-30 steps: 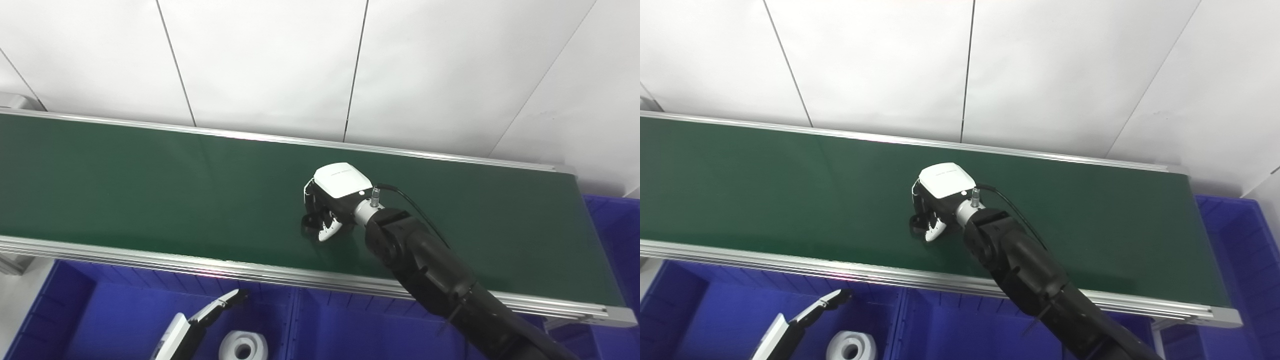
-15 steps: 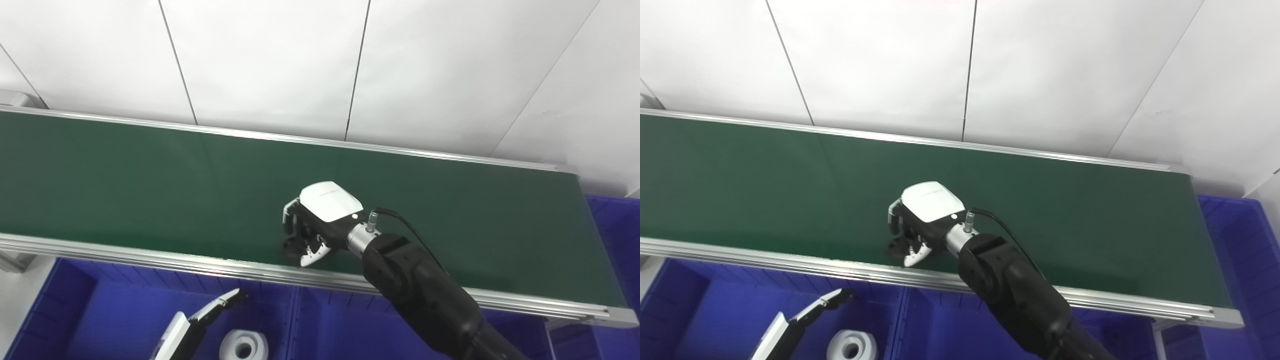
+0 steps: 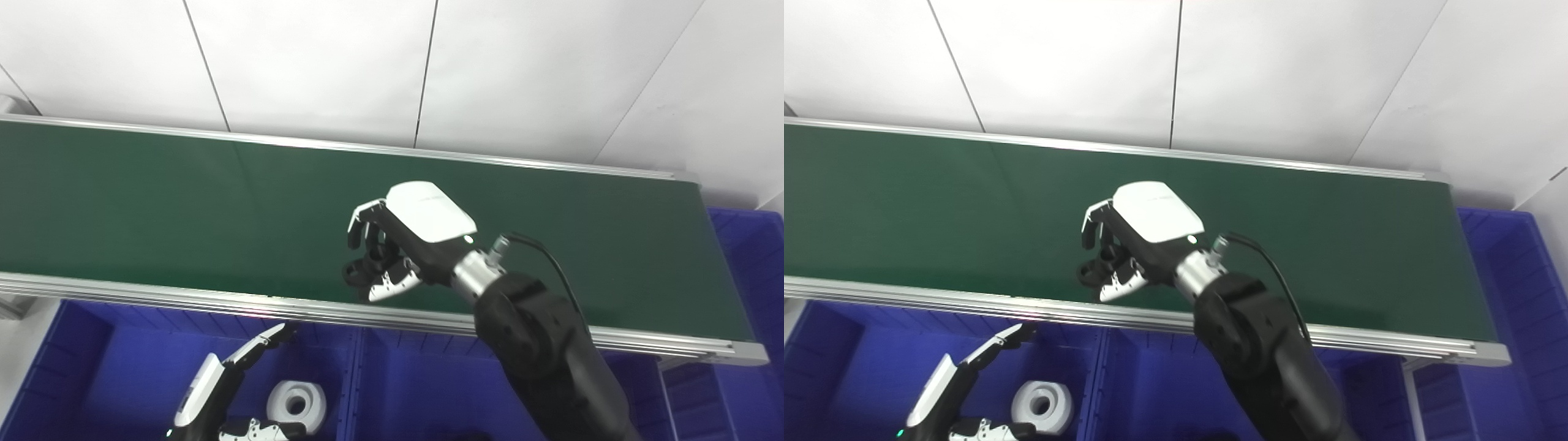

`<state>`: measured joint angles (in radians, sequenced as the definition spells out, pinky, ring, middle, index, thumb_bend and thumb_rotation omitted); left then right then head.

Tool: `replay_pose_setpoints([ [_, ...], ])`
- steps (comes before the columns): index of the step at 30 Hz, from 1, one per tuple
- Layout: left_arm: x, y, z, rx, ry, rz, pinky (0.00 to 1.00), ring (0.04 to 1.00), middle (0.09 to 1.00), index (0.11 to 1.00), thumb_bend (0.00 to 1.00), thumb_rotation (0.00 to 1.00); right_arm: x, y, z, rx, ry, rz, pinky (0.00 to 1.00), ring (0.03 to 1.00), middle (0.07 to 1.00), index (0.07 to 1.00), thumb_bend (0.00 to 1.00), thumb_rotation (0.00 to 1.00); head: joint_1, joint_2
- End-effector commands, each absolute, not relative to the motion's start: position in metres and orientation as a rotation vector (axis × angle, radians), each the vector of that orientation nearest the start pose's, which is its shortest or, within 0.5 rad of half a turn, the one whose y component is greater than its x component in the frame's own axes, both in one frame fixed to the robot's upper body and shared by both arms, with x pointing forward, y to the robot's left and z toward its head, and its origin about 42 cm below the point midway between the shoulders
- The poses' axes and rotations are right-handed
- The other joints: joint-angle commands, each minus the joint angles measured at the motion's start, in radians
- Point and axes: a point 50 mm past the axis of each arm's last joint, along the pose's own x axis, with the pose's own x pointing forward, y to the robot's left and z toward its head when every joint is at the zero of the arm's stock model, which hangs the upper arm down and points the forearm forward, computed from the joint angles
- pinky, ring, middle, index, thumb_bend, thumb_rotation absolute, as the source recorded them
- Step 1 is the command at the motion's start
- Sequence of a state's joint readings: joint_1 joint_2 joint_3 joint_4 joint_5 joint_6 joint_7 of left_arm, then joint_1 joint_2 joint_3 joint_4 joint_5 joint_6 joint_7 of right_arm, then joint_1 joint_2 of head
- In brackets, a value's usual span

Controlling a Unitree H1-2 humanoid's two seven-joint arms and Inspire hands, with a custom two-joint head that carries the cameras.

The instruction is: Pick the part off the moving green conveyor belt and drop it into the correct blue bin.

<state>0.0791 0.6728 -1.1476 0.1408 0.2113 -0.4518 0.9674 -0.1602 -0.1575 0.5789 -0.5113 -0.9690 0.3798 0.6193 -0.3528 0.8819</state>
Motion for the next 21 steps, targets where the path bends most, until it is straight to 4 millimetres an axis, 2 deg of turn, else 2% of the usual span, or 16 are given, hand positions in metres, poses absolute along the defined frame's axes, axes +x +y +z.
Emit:
replay_pose_setpoints([
  [1, 0.106, 0.259, 0.027, 0.467, -0.188, -0.343, 0.77, 0.809, 0.84, 0.848, 0.78, 0.62, 0.24, -0.1, 0.218, -1.08, -0.257, 0.65, 0.28, 0.356, 0.475, 0.543, 0.51, 0.0, 0.0, 0.001],
  [4, 0.107, 0.26, 0.031, 0.454, -0.182, -0.347, 0.77, 0.809, 0.84, 0.848, 0.78, 0.61, 0.214, -0.109, 0.202, -1.029, -0.18, 0.634, 0.24, 0.341, 0.463, 0.547, 0.51, 0.0, -0.014, 0.017],
  [5, 0.108, 0.261, 0.033, 0.453, -0.181, -0.348, 0.77, 0.811, 0.842, 0.85, 0.78, 0.62, 0.207, -0.112, 0.197, -1.02, -0.155, 0.623, 0.22, 0.369, 0.493, 0.507, 0.51, 0.0, -0.014, 0.017],
  [7, 0.11, 0.262, 0.036, 0.442, -0.173, -0.349, 0.77, 0.812, 0.843, 0.851, 0.78, 0.61, 0.193, -0.117, 0.188, -0.994, -0.107, 0.599, 0.22, 0.379, 0.503, 0.493, 0.51, 0.0, -0.023, 0.031],
  [9, 0.114, 0.262, 0.04, 0.419, -0.157, -0.338, 0.76, 0.809, 0.842, 0.846, 0.78, 0.59, 0.18, -0.123, 0.179, -0.951, -0.055, 0.568, 0.22, 0.345, 0.459, 0.534, 0.51, 0.0, -0.026, 0.039],
  [13, 0.124, 0.263, 0.046, 0.405, -0.159, -0.335, 0.73, 0.792, 0.837, 0.842, 0.77, 0.58, 0.163, -0.129, 0.164, -0.918, -0.004, 0.523, 0.22, 0.337, 0.452, 0.549, 0.5, 0.0, -0.041, 0.059],
  [16, 0.137, 0.265, 0.05, 0.391, -0.153, -0.352, 0.74, 0.795, 0.839, 0.845, 0.77, 0.58, 0.149, -0.136, 0.146, -0.907, 0.051, 0.493, 0.27, 0.366, 0.487, 0.537, 0.51, 0.0, -0.044, 0.061],
  [18, 0.146, 0.266, 0.053, 0.379, -0.145, -0.364, 0.73, 0.794, 0.84, 0.845, 0.77, 0.57, 0.142, -0.141, 0.133, -0.923, 0.081, 0.476, 0.27, 0.363, 0.482, 0.541, 0.51, 0.0, -0.049, 0.073],
  [20, 0.151, 0.267, 0.055, 0.37, -0.139, -0.375, 0.72, 0.795, 0.842, 0.845, 0.77, 0.59, 0.139, -0.143, 0.123, -0.938, 0.102, 0.468, 0.27, 0.358, 0.466, 0.546, 0.51, 0.0, -0.058, 0.082],
  [21, 0.156, 0.269, 0.057, 0.364, -0.136, -0.387, 0.72, 0.795, 0.843, 0.845, 0.77, 0.59, 0.139, -0.144, 0.112, -0.953, 0.12, 0.464, 0.27, 0.358, 0.465, 0.547, 0.51, 0.0, -0.066, 0.095],
])
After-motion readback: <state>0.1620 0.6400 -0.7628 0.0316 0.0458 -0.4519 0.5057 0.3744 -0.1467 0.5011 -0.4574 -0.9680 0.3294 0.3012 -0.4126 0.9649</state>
